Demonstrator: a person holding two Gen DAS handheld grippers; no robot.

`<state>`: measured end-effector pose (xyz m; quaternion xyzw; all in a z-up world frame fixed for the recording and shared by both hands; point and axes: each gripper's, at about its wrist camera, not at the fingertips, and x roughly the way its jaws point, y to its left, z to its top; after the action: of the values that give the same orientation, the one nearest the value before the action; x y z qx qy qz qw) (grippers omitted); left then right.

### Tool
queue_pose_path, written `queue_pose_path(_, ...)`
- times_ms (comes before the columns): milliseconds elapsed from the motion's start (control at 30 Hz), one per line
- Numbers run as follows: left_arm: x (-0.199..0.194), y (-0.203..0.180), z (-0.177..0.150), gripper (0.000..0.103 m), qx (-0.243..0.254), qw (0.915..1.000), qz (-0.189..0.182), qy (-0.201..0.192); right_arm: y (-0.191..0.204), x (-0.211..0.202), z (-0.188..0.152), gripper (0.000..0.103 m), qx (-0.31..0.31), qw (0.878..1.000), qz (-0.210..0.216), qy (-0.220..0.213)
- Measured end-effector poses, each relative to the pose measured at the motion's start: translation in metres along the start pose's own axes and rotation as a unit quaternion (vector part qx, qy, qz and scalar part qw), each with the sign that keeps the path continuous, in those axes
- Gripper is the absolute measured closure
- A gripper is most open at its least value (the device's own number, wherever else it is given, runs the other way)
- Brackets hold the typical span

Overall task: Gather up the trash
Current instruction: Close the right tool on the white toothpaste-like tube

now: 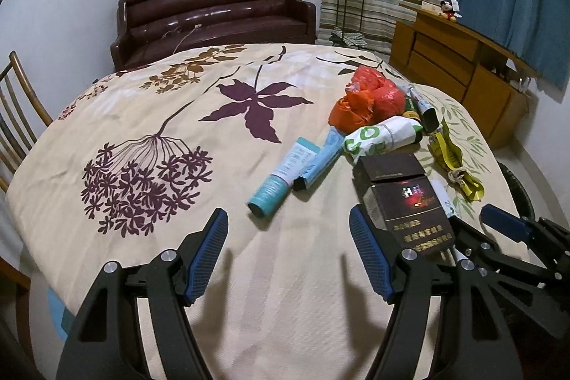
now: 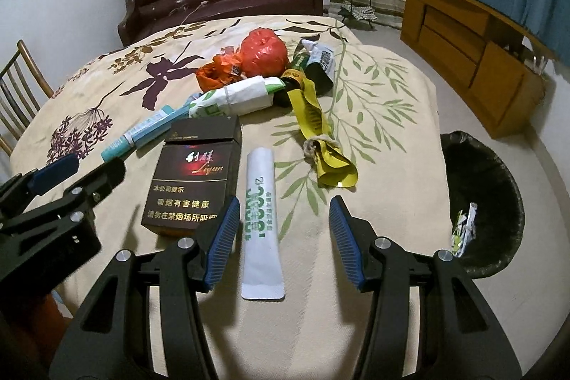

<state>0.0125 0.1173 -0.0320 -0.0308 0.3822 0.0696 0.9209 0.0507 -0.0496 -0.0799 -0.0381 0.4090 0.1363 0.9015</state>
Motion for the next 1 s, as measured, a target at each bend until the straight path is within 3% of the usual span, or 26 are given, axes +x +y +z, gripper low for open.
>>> queue_pose_path(533,-0.001,0.003,-0.002,0.034,-0.005,1.0000,-0.004,0.001,0.005,0.003,-0.003,0.053,-0.018,1.000,-0.011,0.011)
queue_pose_path(767,-0.002,0.001,-0.004,0.034,-0.002,1.0000,-0.008,0.000,0.005,0.003,-0.004,0.084,-0.026,0.999,-0.020,0.009)
queue_pose_path(1000,-0.006,-0.013,-0.004,0.033,0.005,0.9999,-0.016,0.000,0.000,-0.004,-0.005,0.084,-0.018,1.000,-0.007,0.002)
